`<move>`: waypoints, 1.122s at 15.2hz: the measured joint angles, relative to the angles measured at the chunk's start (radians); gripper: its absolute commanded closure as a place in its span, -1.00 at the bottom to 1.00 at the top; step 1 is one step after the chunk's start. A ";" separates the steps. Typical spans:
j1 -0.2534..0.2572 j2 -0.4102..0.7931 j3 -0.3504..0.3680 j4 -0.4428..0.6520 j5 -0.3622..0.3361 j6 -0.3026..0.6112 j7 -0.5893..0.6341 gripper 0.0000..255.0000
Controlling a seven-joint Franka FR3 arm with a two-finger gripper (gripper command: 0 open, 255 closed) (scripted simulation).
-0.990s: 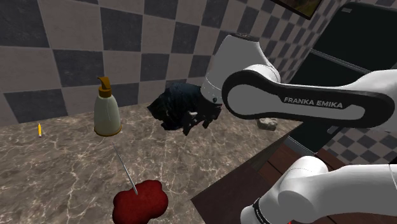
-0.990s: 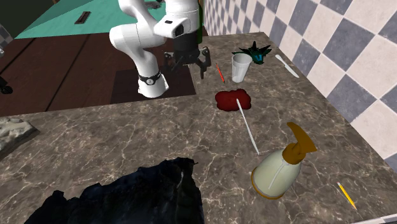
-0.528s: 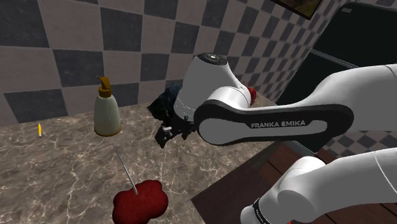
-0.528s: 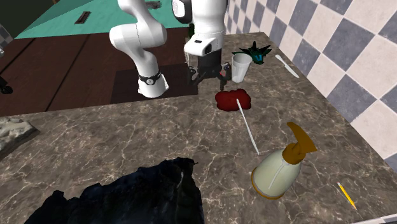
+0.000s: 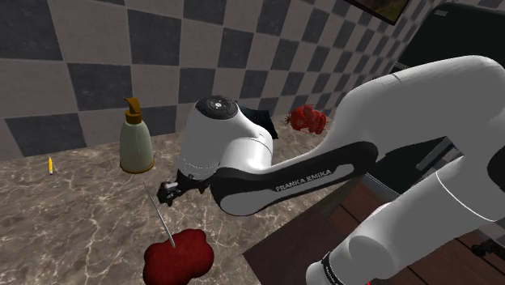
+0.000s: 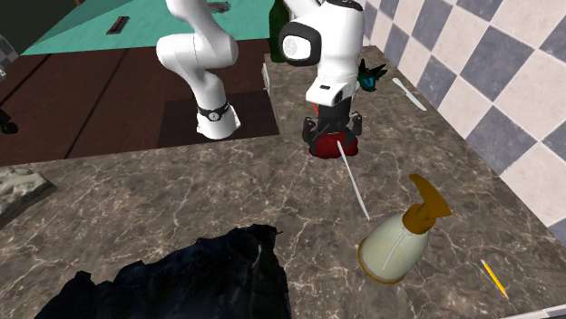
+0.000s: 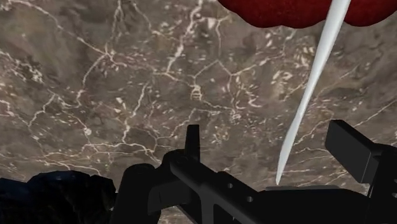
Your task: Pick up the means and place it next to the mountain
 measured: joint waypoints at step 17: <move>0.102 0.439 -0.050 0.195 -0.593 0.049 0.485 -1.00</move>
